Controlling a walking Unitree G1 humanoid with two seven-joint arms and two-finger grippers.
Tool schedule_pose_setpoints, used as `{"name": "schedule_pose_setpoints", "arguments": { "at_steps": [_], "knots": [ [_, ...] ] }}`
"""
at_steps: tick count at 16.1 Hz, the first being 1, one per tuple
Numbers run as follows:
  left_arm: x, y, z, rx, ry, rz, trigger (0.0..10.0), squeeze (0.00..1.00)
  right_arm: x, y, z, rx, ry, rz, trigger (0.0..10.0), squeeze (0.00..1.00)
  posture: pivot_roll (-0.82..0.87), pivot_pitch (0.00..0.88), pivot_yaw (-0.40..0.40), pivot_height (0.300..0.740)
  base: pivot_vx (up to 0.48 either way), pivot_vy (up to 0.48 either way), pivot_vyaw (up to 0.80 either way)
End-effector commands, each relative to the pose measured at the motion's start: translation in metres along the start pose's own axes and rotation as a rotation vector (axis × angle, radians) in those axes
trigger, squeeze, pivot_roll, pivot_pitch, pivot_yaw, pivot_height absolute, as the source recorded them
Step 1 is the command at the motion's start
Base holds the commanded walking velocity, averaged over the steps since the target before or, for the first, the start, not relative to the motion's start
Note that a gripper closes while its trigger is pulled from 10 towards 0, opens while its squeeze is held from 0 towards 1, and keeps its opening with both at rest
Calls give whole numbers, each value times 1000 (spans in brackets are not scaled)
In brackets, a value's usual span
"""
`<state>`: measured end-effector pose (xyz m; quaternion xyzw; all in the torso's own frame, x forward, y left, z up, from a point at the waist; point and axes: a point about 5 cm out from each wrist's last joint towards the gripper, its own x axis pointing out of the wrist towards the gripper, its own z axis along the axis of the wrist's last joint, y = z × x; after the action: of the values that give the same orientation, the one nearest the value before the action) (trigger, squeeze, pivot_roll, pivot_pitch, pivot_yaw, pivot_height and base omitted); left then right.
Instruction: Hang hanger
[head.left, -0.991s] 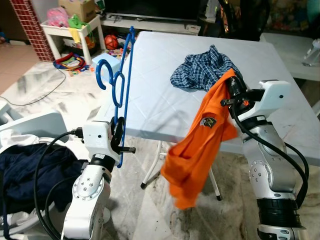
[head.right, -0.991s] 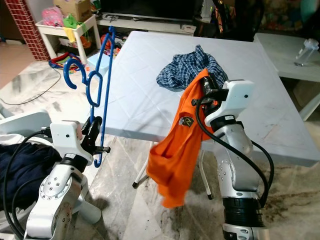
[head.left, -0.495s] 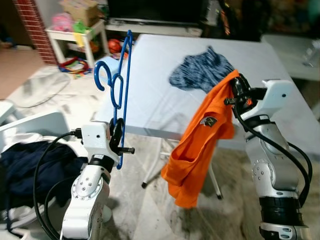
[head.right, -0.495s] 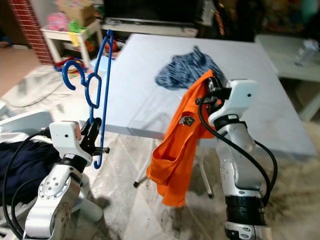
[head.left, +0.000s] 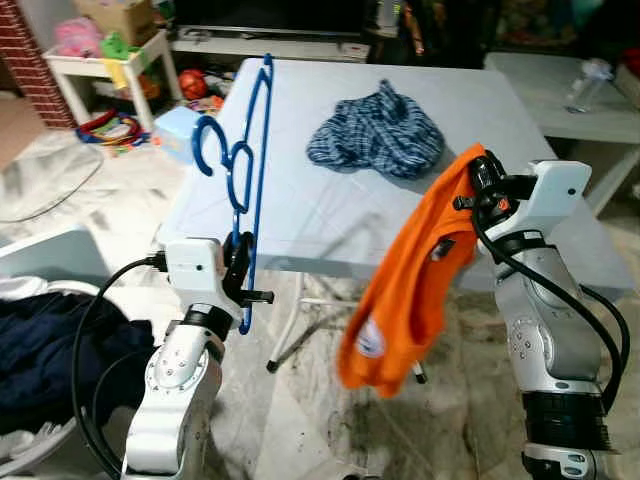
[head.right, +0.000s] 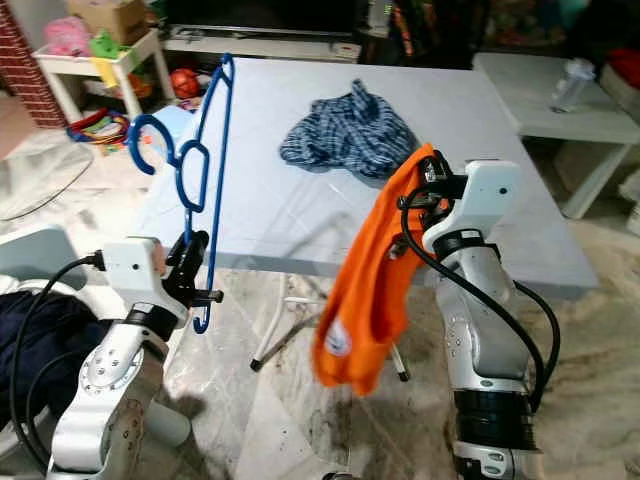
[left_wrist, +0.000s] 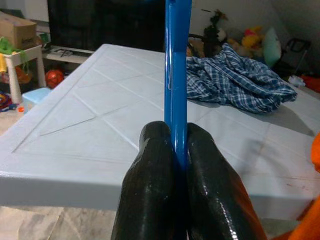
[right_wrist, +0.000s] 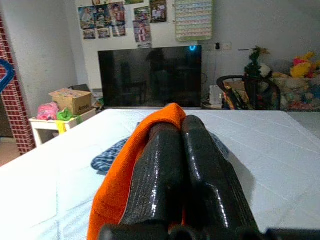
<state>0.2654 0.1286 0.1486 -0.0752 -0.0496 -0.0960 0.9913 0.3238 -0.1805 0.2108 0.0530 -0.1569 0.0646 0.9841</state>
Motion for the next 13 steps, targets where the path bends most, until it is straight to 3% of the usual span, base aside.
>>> {"name": "schedule_pose_setpoints", "arguments": {
  "at_steps": [1,13],
  "knots": [
    [1,-5,7,-6,-25,-31,10000,0,4,0,7,-6,-25,-6,10000,0,33,83,-24,740,277,0,0],
    [4,-7,12,-20,-48,-55,10000,0,10,1,9,-11,-37,0,10000,0,33,71,-26,740,390,0,0]
  ]
}}
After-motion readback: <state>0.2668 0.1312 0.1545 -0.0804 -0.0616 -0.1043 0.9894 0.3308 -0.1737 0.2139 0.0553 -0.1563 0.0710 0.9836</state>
